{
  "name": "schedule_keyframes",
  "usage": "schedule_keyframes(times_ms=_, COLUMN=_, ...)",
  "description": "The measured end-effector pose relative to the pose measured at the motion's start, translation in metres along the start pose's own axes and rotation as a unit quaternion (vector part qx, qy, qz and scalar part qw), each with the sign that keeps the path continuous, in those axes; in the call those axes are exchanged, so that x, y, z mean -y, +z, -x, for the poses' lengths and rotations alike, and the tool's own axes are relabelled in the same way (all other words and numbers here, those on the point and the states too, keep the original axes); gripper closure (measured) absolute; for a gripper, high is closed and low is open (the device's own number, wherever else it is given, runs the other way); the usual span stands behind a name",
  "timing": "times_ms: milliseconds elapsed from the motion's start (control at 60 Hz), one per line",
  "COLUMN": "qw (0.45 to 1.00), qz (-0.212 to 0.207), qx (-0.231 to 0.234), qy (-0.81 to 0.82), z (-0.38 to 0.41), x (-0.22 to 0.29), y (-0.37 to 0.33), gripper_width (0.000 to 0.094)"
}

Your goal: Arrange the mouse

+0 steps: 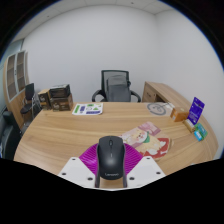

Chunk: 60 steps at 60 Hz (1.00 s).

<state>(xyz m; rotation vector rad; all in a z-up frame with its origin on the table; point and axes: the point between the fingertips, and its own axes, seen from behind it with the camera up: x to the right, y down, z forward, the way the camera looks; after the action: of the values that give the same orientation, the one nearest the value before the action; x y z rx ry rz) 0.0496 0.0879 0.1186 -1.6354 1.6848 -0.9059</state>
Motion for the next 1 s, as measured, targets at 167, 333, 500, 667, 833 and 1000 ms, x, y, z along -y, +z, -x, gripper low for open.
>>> schedule_keyframes(times_ms=167, qw=0.999, qz=-0.020, qx=-0.042, qy=0.004, z=-0.082, x=0.059, y=0.039, gripper_width=0.0630)
schedule_keyframes(times_ms=333, qw=0.998, qz=-0.001, qx=-0.066, qy=0.000, z=-0.141, x=0.050, y=0.099, gripper_width=0.0627)
schedule_keyframes(times_ms=500, qw=0.997, qz=0.051, qx=-0.054, qy=0.014, z=-0.162, x=-0.003, y=0.153, gripper_width=0.0625)
schedule_keyframes(times_ms=667, qw=0.996, qz=0.070, qx=-0.049, qy=0.017, z=-0.169, x=-0.035, y=0.168, gripper_width=0.0609)
schedule_keyframes(times_ms=833, qw=0.996, qz=0.077, qx=-0.037, qy=0.034, z=-0.171, x=-0.053, y=0.171, gripper_width=0.0472)
schedule_keyframes(times_ms=1000, qw=0.995, qz=0.073, qx=-0.058, qy=0.030, z=-0.185, x=-0.042, y=0.152, gripper_width=0.0096)
